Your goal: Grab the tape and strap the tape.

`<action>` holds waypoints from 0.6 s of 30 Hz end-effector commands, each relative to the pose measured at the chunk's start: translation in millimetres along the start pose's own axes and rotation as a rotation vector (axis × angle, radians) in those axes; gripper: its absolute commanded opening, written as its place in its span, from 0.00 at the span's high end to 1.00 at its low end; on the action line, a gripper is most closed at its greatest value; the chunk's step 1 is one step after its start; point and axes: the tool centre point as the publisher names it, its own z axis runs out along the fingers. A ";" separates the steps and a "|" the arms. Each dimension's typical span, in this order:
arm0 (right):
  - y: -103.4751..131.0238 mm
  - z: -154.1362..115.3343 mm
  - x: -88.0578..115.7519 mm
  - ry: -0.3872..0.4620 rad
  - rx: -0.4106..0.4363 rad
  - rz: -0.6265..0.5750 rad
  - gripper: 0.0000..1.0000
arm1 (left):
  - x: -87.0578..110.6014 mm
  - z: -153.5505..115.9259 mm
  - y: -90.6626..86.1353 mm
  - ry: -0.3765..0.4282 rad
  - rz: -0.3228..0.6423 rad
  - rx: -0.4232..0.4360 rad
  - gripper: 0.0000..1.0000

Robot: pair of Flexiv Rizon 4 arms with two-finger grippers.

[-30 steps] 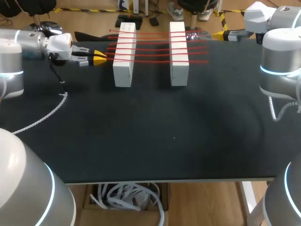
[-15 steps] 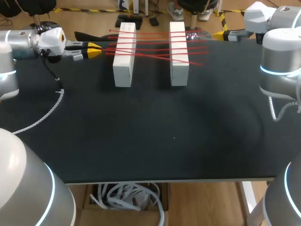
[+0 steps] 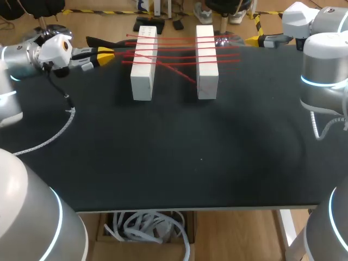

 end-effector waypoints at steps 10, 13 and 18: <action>-0.1 0.0 0.0 0.000 0.000 0.000 0.00 | 12.8 19.2 -23.1 0.076 0.044 0.059 1.00; -0.1 0.0 0.0 0.000 0.000 0.000 0.00 | 13.4 20.7 -27.2 0.077 0.034 0.079 1.00; -0.1 0.0 0.0 0.000 0.000 0.000 0.00 | 14.2 21.3 -31.8 0.076 0.028 0.093 1.00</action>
